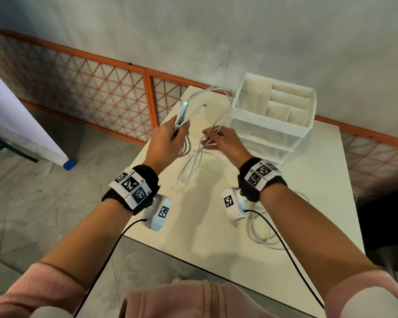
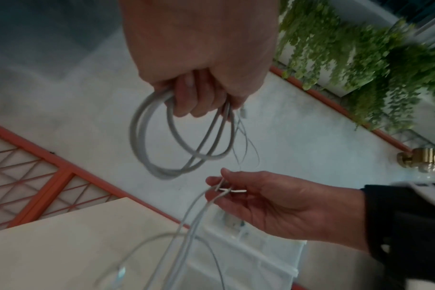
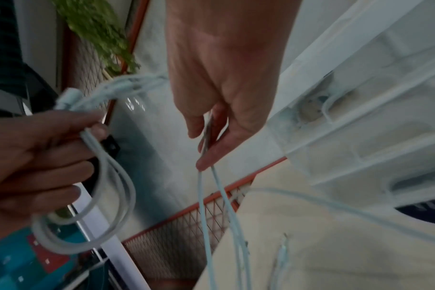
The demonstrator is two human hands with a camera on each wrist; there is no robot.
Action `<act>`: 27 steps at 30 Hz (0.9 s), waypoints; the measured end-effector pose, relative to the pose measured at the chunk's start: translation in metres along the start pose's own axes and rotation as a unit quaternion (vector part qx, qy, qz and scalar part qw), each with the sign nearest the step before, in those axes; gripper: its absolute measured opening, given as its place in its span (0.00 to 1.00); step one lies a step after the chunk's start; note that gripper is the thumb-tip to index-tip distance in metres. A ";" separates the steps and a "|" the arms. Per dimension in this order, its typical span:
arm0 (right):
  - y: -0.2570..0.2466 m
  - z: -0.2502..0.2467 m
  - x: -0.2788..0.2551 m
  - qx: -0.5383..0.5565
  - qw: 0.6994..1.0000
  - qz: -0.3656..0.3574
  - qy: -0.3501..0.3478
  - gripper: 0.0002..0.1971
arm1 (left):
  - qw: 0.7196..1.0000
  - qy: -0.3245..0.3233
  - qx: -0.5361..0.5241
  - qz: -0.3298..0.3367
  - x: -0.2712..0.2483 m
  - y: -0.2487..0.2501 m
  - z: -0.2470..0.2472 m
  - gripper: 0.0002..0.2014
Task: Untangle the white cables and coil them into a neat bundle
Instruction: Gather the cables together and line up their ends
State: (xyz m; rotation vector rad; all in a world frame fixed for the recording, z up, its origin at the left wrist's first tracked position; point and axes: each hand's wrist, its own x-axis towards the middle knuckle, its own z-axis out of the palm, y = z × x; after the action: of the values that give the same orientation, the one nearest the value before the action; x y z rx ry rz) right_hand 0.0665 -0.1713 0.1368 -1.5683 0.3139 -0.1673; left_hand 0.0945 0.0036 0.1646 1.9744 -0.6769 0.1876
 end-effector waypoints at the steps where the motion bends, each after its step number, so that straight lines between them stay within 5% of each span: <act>1: 0.008 0.000 -0.004 -0.002 0.999 0.026 -0.021 0.14 | 1.000 -0.014 0.013 -0.024 -0.001 -0.010 0.003 0.14; 9: 0.010 0.004 -0.020 0.007 0.991 0.047 -0.122 0.15 | 0.971 -0.166 0.034 -0.169 -0.025 -0.042 0.022 0.10; 15: -0.007 0.003 -0.023 -0.043 0.992 0.030 -0.113 0.04 | 0.971 -0.154 0.025 -0.182 -0.022 -0.036 0.035 0.21; 19: -0.011 -0.002 -0.023 -0.080 0.991 0.042 -0.102 0.10 | 0.972 -0.112 0.016 -0.204 -0.020 -0.038 0.043 0.28; 24: -0.010 -0.005 -0.025 -0.162 0.981 0.028 -0.107 0.10 | 0.958 -0.186 -0.026 -0.216 -0.016 -0.043 0.046 0.10; 27: -0.002 -0.009 -0.021 -0.212 0.976 -0.014 -0.050 0.16 | 0.963 -0.176 -0.009 -0.203 -0.015 -0.045 0.044 0.11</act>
State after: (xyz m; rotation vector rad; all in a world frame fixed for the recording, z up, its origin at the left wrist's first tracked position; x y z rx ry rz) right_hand 0.0440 -0.1731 0.1410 -1.9982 0.2579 -0.0429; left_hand 0.0995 -0.0124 0.1021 2.1019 -0.4757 -0.4256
